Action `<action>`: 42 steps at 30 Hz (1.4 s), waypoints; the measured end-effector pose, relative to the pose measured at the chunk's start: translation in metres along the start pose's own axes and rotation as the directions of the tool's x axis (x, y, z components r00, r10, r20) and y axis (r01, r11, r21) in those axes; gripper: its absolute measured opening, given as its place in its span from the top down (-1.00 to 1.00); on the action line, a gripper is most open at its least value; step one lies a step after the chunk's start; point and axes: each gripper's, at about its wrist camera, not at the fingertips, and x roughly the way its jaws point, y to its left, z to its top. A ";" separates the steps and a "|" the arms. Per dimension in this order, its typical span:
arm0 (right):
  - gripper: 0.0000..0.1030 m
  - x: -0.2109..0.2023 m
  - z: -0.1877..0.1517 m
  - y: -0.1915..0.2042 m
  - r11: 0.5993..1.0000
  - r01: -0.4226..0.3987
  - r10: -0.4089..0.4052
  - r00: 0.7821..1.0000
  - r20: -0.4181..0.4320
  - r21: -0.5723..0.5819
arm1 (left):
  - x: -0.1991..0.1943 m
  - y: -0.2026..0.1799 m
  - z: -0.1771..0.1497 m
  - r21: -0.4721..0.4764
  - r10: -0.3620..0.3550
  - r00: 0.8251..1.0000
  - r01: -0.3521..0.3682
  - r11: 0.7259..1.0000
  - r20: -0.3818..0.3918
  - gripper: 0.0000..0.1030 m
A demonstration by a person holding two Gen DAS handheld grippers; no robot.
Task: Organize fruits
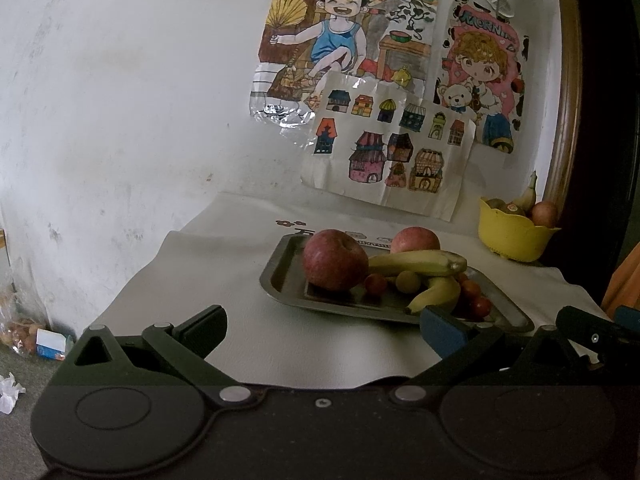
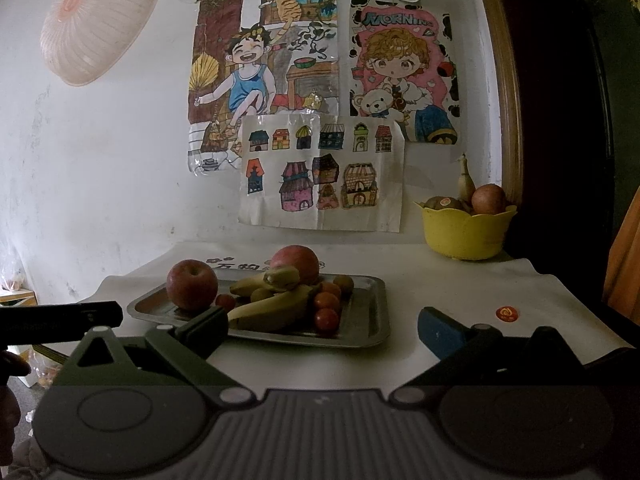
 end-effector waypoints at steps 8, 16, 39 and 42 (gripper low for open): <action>-1.00 0.000 0.000 -0.002 1.000 -0.003 0.003 1.000 -0.002 -0.004 | 0.000 0.001 0.000 0.000 0.001 1.000 -0.001 1.000 -0.001 -0.99; -1.00 0.000 -0.001 -0.001 1.000 -0.004 0.004 1.000 -0.003 -0.005 | -0.001 0.001 0.000 0.000 0.001 1.000 -0.001 1.000 -0.002 -0.99; -1.00 0.000 -0.002 0.001 1.000 -0.016 0.016 1.000 -0.005 -0.007 | -0.001 0.003 -0.001 0.002 0.003 1.000 -0.003 1.000 -0.003 -0.99; -1.00 0.000 -0.002 0.001 1.000 -0.016 0.016 1.000 -0.005 -0.006 | 0.000 0.003 -0.001 0.001 0.002 1.000 -0.002 1.000 -0.005 -0.99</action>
